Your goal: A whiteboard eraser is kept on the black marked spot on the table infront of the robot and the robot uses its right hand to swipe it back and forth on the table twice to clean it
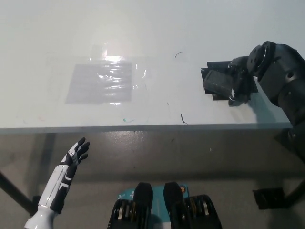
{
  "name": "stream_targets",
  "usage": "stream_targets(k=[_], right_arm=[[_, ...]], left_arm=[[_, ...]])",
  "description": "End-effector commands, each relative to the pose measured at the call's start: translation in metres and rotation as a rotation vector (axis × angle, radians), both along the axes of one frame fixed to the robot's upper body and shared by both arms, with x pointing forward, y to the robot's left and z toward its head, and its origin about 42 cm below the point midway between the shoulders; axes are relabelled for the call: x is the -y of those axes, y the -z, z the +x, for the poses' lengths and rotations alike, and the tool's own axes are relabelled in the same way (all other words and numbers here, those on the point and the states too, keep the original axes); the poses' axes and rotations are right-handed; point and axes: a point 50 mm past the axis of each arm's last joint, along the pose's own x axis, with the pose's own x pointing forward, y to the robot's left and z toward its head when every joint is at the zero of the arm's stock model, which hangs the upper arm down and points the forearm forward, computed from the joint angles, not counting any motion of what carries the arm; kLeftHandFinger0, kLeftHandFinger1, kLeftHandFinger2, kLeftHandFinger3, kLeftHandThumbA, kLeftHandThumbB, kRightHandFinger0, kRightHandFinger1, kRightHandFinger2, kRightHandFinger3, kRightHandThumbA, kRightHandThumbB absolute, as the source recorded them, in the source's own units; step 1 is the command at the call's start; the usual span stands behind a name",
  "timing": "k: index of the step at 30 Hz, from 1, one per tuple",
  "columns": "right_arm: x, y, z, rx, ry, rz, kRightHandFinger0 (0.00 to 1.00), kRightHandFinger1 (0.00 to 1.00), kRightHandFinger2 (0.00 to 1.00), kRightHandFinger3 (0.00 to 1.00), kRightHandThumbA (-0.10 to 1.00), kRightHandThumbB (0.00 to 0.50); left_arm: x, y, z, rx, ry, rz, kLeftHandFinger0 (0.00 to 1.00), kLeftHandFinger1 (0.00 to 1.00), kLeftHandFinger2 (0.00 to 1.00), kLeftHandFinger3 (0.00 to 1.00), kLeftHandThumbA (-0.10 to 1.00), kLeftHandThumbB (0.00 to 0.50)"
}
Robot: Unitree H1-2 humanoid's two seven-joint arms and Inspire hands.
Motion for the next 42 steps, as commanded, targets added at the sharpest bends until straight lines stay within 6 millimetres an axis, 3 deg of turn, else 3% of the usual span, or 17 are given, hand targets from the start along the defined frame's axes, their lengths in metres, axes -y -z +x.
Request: stream_targets(k=[1, 2, 3, 5, 13, 16, 18, 21, 24, 26, 31, 33, 34, 38, 39, 40, 42], right_arm=[[0.005, -0.045, 0.015, 0.423, 0.078, 0.023, 0.92, 1.0, 1.0, 0.92, 0.52, 0.219], [0.004, -0.048, 0.016, 0.459, 0.076, 0.035, 0.59, 0.67, 0.64, 0.65, 0.36, 0.184], [0.002, -0.051, 0.016, 0.48, 0.078, 0.046, 0.51, 0.56, 0.55, 0.69, 0.35, 0.164], [0.001, -0.055, 0.017, 0.503, 0.079, 0.052, 0.39, 0.46, 0.52, 0.84, 0.32, 0.176], [0.0, -0.066, 0.019, 0.545, 0.076, 0.051, 0.12, 0.22, 0.24, 0.37, 0.31, 0.208], [0.001, -0.069, 0.019, 0.542, 0.074, 0.047, 0.17, 0.33, 0.33, 0.48, 0.32, 0.204], [0.003, -0.07, 0.02, 0.542, 0.062, 0.033, 0.42, 0.55, 0.53, 0.79, 0.32, 0.197], [0.009, -0.068, 0.019, 0.539, 0.053, 0.011, 0.36, 0.46, 0.42, 0.6, 0.29, 0.206], [0.015, -0.065, 0.019, 0.534, 0.035, -0.036, 0.44, 0.56, 0.5, 0.72, 0.28, 0.206], [0.019, -0.06, 0.018, 0.534, 0.025, -0.047, 0.39, 0.47, 0.45, 0.76, 0.27, 0.204], [0.022, -0.041, 0.014, 0.48, 0.017, -0.086, 0.64, 0.7, 0.73, 1.0, 0.26, 0.231], [0.022, -0.027, 0.011, 0.451, 0.008, -0.083, 0.71, 0.75, 0.78, 0.92, 0.27, 0.24], [0.022, -0.014, 0.008, 0.438, -0.009, -0.094, 0.61, 0.65, 0.69, 0.8, 0.29, 0.252], [0.021, 0.016, 0.0, 0.382, -0.011, -0.076, 0.71, 0.76, 0.79, 0.89, 0.3, 0.261], [0.02, 0.019, -0.001, 0.375, -0.015, -0.079, 0.67, 0.71, 0.74, 0.83, 0.29, 0.261], [0.019, 0.024, -0.003, 0.364, -0.017, -0.081, 0.47, 0.51, 0.58, 0.71, 0.28, 0.262], [0.018, 0.033, -0.006, 0.345, -0.009, -0.06, 0.47, 0.53, 0.6, 0.69, 0.28, 0.28]], left_arm=[[-0.001, -0.016, 0.006, 0.081, 0.035, -0.002, 1.0, 1.0, 1.0, 1.0, 1.0, 0.395], [-0.002, -0.016, 0.006, 0.079, 0.036, -0.005, 1.0, 1.0, 1.0, 1.0, 1.0, 0.394], [-0.002, -0.016, 0.006, 0.078, 0.037, -0.003, 1.0, 1.0, 1.0, 1.0, 1.0, 0.395], [-0.002, -0.016, 0.006, 0.078, 0.04, -0.002, 1.0, 1.0, 1.0, 1.0, 1.0, 0.391], [-0.004, -0.018, 0.009, 0.081, 0.047, 0.014, 1.0, 1.0, 1.0, 1.0, 1.0, 0.389], [-0.004, -0.019, 0.011, 0.082, 0.052, 0.018, 1.0, 1.0, 1.0, 1.0, 1.0, 0.386], [-0.005, -0.02, 0.012, 0.079, 0.056, 0.02, 1.0, 1.0, 1.0, 1.0, 1.0, 0.388], [-0.005, -0.021, 0.012, 0.077, 0.058, 0.025, 1.0, 1.0, 1.0, 1.0, 1.0, 0.399], [-0.005, -0.02, 0.012, 0.073, 0.057, 0.026, 1.0, 1.0, 1.0, 1.0, 1.0, 0.412], [-0.006, -0.02, 0.011, 0.07, 0.059, 0.029, 1.0, 1.0, 1.0, 1.0, 1.0, 0.419], [-0.006, -0.015, 0.007, 0.051, 0.053, 0.038, 1.0, 1.0, 1.0, 1.0, 1.0, 0.433], [-0.006, -0.012, 0.004, 0.043, 0.051, 0.042, 1.0, 1.0, 1.0, 1.0, 1.0, 0.437], [-0.006, -0.01, 0.002, 0.037, 0.051, 0.039, 1.0, 1.0, 1.0, 1.0, 1.0, 0.438], [-0.006, -0.006, -0.002, 0.026, 0.05, 0.039, 1.0, 1.0, 1.0, 1.0, 1.0, 0.428], [-0.006, -0.005, -0.003, 0.023, 0.05, 0.039, 1.0, 1.0, 1.0, 1.0, 1.0, 0.427], [-0.007, -0.005, -0.004, 0.02, 0.05, 0.038, 1.0, 1.0, 1.0, 1.0, 1.0, 0.425], [-0.007, -0.003, -0.005, 0.017, 0.052, 0.04, 1.0, 1.0, 1.0, 1.0, 1.0, 0.422]])
